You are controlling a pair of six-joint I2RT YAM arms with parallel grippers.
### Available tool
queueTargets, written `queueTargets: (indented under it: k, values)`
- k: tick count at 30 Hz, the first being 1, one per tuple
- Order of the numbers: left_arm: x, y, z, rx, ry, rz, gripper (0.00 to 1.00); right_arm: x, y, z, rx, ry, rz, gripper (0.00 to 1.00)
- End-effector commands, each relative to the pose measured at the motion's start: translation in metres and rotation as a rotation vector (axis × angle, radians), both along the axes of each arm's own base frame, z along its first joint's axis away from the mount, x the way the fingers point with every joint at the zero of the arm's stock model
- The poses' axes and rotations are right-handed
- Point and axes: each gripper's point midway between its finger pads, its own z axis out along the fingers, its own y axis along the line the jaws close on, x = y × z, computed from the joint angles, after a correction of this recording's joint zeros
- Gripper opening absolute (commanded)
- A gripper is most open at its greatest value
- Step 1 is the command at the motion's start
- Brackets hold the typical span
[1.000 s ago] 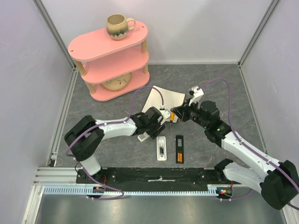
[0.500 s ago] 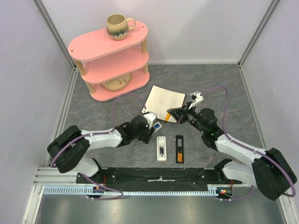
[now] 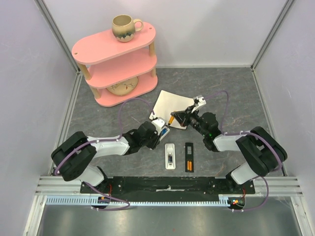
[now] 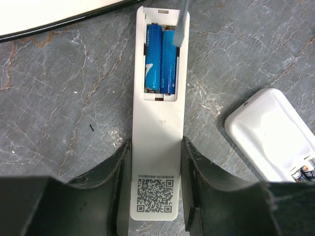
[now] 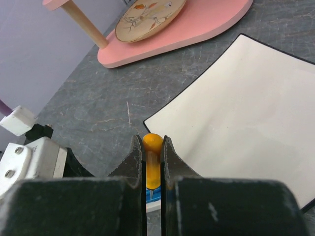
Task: Unload the batteries from the remote control
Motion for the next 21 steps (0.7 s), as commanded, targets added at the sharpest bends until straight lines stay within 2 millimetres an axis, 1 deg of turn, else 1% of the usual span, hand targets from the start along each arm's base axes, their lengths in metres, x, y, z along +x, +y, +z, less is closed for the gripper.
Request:
queueTargets:
  k: [1, 4, 7, 8, 11, 16, 19, 21]
  values:
    - [0.021, -0.010, 0.018, -0.003, -0.109, -0.060, 0.06, 0.017, 0.010, 0.062, 0.089, -0.220, 0.007, 0.00]
    - [0.017, -0.009, 0.014, 0.005, -0.115, -0.104, 0.06, 0.020, 0.011, 0.069, 0.072, -0.251, 0.014, 0.00]
    - [0.015, -0.010, 0.009, 0.012, -0.102, -0.122, 0.05, 0.023, 0.012, 0.066, 0.039, -0.250, 0.013, 0.00]
    - [0.011, -0.013, 0.009, -0.003, -0.087, -0.144, 0.04, 0.024, 0.011, 0.061, 0.020, -0.240, 0.012, 0.00]
    - [0.006, -0.014, 0.006, -0.007, -0.068, -0.163, 0.02, 0.027, 0.005, 0.049, -0.016, -0.226, 0.003, 0.00]
    - [0.007, -0.013, 0.008, -0.015, -0.067, -0.158, 0.02, 0.024, 0.001, 0.035, -0.049, -0.214, 0.029, 0.00]
    - [0.008, -0.011, 0.008, -0.016, -0.063, -0.149, 0.02, 0.023, -0.001, 0.032, -0.065, -0.210, 0.029, 0.00]
    - [0.005, -0.014, 0.007, -0.026, -0.048, -0.166, 0.02, 0.022, -0.001, 0.030, -0.076, -0.206, 0.034, 0.00]
